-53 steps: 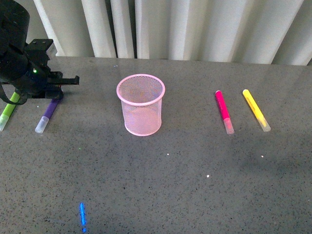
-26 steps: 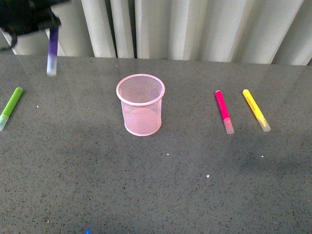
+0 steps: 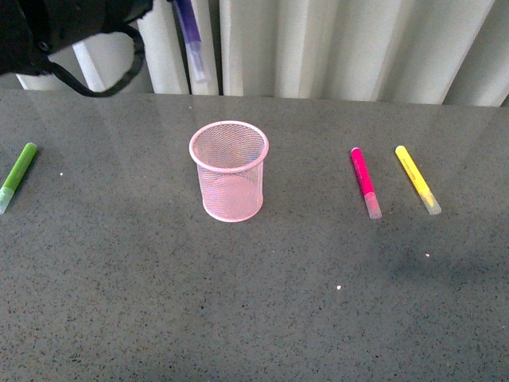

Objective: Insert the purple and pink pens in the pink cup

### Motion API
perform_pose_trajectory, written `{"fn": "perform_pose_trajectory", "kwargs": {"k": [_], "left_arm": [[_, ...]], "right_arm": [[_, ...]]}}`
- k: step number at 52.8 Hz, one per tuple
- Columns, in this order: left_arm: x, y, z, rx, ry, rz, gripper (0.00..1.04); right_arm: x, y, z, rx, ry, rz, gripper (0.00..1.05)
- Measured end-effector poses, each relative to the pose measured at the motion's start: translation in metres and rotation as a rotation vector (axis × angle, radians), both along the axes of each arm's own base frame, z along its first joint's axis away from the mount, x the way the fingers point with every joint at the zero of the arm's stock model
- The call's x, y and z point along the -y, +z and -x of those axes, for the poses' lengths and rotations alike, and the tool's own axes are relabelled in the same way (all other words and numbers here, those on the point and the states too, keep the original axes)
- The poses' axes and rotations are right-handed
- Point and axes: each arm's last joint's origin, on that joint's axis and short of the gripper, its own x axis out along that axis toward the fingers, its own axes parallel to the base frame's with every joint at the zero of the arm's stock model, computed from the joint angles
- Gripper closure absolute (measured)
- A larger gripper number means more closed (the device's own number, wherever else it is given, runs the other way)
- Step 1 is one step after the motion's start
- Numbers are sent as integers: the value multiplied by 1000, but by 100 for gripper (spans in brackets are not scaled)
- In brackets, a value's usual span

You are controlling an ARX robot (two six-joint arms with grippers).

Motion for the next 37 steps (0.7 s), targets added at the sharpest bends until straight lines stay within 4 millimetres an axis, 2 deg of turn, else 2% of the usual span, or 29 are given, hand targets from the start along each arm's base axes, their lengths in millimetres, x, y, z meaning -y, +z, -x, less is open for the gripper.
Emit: {"fn": "perform_pose_trajectory", "kwargs": {"k": [12,25,37], "left_arm": [[21,-23,7,-37,-29,-15,92],[15,-51,0,-107,0,-42,92],[11,-56,-13,-130,31,-23,92]], "right_arm": [[0,0,0,0,0,0,7],[0,0,0,0,0,0,7],[0,0,0,0,0,0,7]]}}
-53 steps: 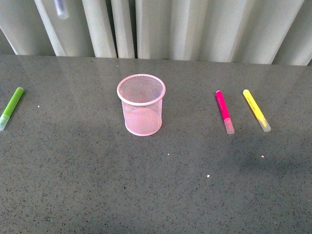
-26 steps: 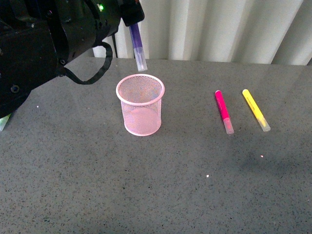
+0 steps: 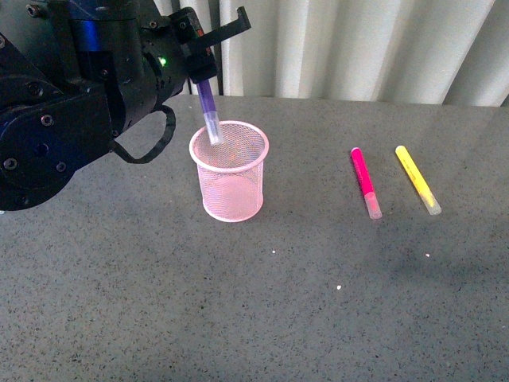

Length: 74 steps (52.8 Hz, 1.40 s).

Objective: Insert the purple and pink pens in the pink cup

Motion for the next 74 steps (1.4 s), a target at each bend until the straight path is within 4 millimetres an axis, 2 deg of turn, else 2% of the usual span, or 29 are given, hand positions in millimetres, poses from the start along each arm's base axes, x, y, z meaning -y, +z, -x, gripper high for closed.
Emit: {"fn": "perform_pose_trajectory", "kwargs": {"k": [20,22,29,38,40,42,45,49,56,62,71,74], "left_arm": [[1,-9,0,-39,9,12,92],[2,-9,0,-41,10,18,88],[2,-8,1,-69,3,39,56],[-7,28,12,-100,-18,41,15],[-11,36,16,-139,-38,16,8],[-16,42,20,-174,-56,-12,5],[-23,52,28,-230,-102,-76,7],[-41,68,51,-314,-200,-187,7],[-67,90,85,-319,-285,-308,7],[-72,106,90,-254,-283,-354,7],[-72,99,89,-269,-299,-379,7],[-71,96,89,-204,-216,-418,12]], "right_arm": [[0,0,0,0,0,0,7],[0,0,0,0,0,0,7],[0,0,0,0,0,0,7],[0,0,0,0,0,0,7],[0,0,0,0,0,0,7],[0,0,0,0,0,0,7],[0,0,0,0,0,0,7],[0,0,0,0,0,0,7],[0,0,0,0,-1,0,7],[0,0,0,0,0,0,7],[0,0,0,0,0,0,7],[0,0,0,0,0,0,7]]}}
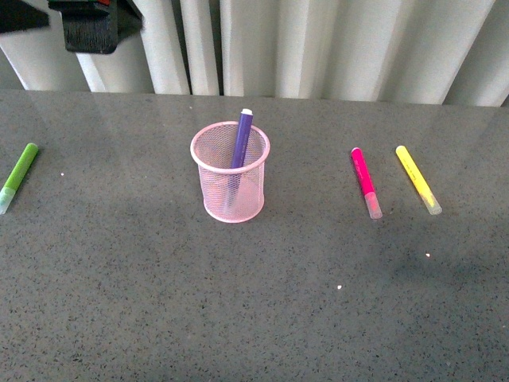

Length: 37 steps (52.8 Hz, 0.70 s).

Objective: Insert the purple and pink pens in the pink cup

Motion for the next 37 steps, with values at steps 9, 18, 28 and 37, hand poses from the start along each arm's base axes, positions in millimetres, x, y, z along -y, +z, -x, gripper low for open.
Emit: {"fn": "perform_pose_trajectory", "kwargs": {"k": [9,18,28,37], "left_arm": [[-25,-15,33,388,238,24,44],[-44,-20,69,437,245,34,80],[-55,-29,95,432,241,30,101],[-62,-35,116,427,244,29,101]], "right_arm": [[0,0,0,0,0,0,7],[0,0,0,0,0,0,7],[0,0,0,0,0,0,7],[0,0,0,0,0,0,7]]}}
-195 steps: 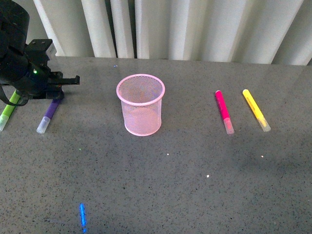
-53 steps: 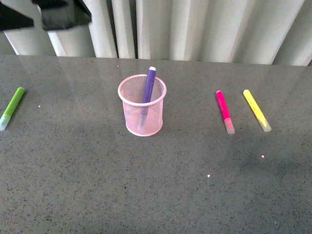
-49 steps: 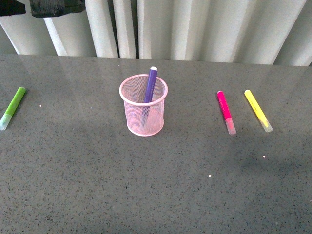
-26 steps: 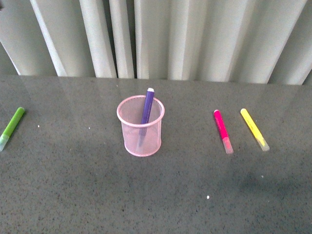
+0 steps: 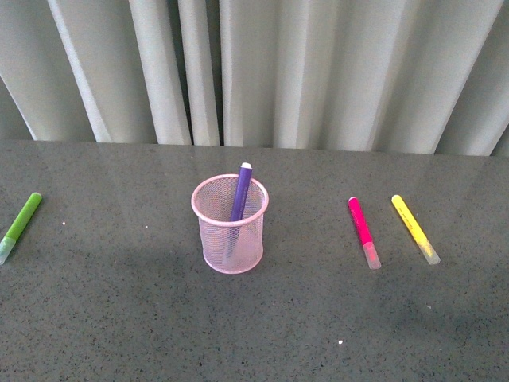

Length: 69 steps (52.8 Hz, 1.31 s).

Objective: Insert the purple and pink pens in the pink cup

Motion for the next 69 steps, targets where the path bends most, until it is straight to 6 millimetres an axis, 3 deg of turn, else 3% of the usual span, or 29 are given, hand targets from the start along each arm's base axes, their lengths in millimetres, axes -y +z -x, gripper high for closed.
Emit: {"fn": "perform_pose_trajectory", "kwargs": {"k": [15,69], "left_arm": [[-11,-14,22,-8,5,0,101],[-11,-5,62,27,2,0,101]], "right_arm": [[0,0,0,0,0,0,7],[0,0,0,0,0,0,7]]}}
